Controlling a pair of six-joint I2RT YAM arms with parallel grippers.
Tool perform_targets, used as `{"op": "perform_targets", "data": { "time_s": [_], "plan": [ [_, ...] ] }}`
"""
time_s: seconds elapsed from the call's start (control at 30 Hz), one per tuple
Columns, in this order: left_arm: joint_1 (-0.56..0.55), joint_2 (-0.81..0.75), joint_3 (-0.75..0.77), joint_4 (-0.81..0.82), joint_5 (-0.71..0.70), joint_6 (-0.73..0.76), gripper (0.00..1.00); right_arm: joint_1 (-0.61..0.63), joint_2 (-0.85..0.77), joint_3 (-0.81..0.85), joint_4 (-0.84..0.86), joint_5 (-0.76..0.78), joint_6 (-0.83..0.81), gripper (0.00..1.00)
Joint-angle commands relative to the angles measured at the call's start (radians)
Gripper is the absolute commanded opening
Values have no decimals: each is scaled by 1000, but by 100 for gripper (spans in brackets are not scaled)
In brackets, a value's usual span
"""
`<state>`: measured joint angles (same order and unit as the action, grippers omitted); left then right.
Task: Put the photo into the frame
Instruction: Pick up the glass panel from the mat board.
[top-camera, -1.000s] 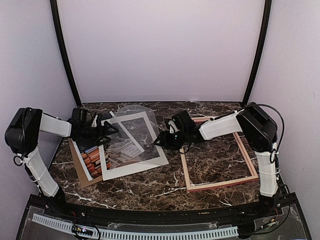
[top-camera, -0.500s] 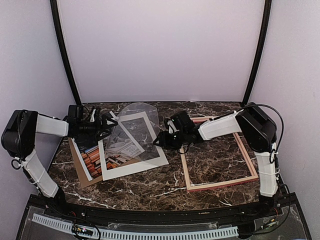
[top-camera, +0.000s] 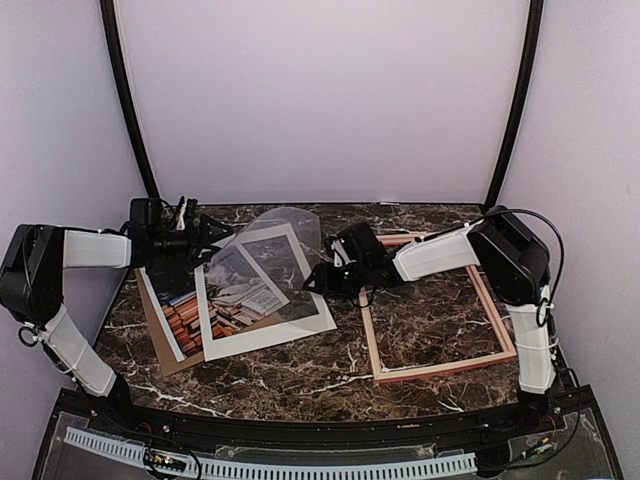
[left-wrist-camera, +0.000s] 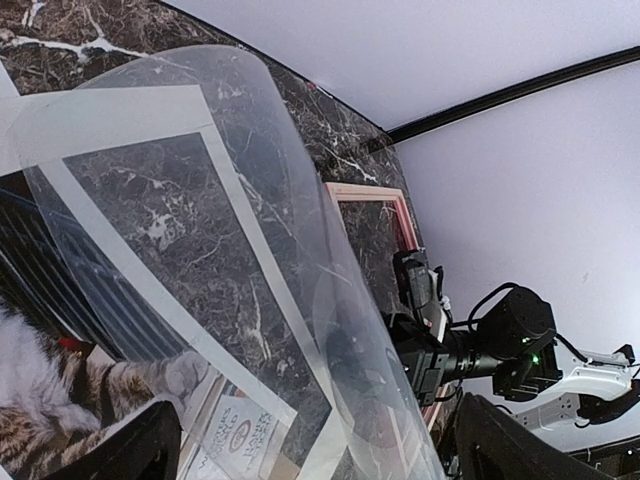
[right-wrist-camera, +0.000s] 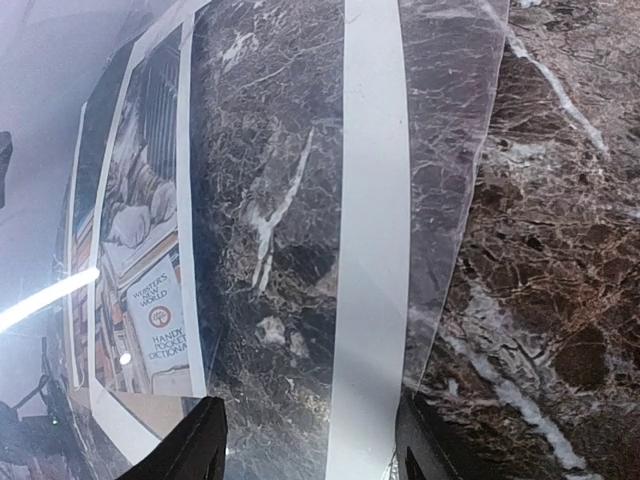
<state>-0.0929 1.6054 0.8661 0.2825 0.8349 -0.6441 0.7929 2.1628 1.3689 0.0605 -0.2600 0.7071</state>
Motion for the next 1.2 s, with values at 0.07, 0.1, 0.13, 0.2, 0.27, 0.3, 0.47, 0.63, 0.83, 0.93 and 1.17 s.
{"op": "perform_targets", "data": {
  "time_s": [0.07, 0.1, 0.13, 0.2, 0.27, 0.3, 0.47, 0.63, 0.83, 0.93, 1.17],
  "plan": [
    [6, -45, 39, -21, 24, -5, 98, 29, 98, -48, -168, 22, -4, 59],
    [7, -42, 44, -22, 25, -7, 98, 31, 99, -48, -170, 22, -6, 59],
    [7, -41, 48, -26, 26, -8, 98, 32, 101, -48, -171, 24, -5, 59],
    [7, -37, 61, -46, 23, -1, 98, 35, 102, -51, -167, 24, -3, 59],
    [7, -37, 72, -63, 9, 5, 99, 41, 105, -49, -168, 28, -5, 59],
    [7, -37, 79, -72, 0, 6, 99, 44, 109, -46, -170, 28, -7, 59],
    [8, -31, 119, -140, -39, 24, 99, 55, 113, -48, -168, 33, -4, 59],
    [9, -20, 154, -227, -120, 38, 99, 63, 113, -59, -174, 41, -10, 58],
    [9, -5, 172, -276, -187, 46, 99, 65, 100, -101, -171, 56, -18, 58],
    [10, 1, 182, -316, -206, 52, 99, 65, 88, -128, -164, 62, -18, 58],
    [10, 19, 172, -320, -217, 37, 99, 67, 68, -164, -172, 84, -28, 58]
  ]
}}
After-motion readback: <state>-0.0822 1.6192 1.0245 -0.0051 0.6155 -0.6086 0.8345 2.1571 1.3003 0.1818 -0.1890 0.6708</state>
